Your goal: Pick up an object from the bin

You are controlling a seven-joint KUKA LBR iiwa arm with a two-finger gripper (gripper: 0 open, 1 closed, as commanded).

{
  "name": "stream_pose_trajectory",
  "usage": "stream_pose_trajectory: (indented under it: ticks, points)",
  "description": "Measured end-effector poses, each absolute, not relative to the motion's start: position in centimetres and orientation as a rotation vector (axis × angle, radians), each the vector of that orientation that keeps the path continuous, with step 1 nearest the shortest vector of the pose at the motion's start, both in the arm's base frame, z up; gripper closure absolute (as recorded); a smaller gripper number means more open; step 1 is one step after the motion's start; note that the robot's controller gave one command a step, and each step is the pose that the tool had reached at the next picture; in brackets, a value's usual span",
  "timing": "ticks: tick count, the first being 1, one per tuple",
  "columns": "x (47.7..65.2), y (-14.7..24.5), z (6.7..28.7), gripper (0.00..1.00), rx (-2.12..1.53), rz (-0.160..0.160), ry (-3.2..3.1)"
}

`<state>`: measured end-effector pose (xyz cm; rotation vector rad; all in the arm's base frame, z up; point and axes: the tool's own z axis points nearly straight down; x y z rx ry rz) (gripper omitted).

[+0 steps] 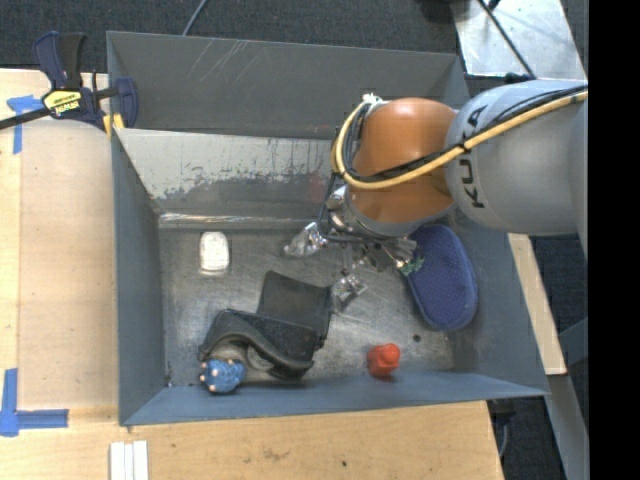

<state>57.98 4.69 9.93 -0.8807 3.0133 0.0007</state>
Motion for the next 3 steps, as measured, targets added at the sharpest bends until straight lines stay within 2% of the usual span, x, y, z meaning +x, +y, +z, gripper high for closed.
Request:
stream_pose_trajectory:
  ticks: [1,2,3]
  points:
    - [58.0,4.7,9.9,1.0,-0.88,0.001,3.014]
    - [58.0,4.7,9.9,0.0,-0.879,0.001,3.014]
    - [57.6,5.0,7.6,0.0,-1.079,-0.006,2.943]
